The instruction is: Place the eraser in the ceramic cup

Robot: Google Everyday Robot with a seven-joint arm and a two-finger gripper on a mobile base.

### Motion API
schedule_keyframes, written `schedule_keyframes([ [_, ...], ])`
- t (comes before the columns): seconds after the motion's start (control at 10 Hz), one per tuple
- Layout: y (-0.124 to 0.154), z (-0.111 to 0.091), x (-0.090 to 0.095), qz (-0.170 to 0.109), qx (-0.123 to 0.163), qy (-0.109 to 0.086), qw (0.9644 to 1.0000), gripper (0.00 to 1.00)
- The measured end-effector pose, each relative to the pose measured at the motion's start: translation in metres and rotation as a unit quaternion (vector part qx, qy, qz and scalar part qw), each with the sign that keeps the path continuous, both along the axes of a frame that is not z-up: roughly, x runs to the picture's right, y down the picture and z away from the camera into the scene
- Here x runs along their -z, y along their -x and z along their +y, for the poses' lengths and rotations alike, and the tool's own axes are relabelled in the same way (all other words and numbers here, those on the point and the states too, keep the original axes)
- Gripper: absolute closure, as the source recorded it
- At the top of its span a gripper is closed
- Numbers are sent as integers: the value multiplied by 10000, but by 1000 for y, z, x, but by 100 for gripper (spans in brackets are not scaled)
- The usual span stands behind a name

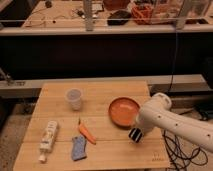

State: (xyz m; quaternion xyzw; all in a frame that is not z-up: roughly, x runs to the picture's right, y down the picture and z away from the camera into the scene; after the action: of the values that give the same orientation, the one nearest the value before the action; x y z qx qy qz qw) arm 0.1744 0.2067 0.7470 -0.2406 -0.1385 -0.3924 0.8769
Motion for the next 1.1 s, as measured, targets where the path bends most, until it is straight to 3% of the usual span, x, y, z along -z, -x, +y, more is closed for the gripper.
schedule_keyframes([
  [1.1, 52, -72, -11, -80, 475, -223, 9986, 100],
])
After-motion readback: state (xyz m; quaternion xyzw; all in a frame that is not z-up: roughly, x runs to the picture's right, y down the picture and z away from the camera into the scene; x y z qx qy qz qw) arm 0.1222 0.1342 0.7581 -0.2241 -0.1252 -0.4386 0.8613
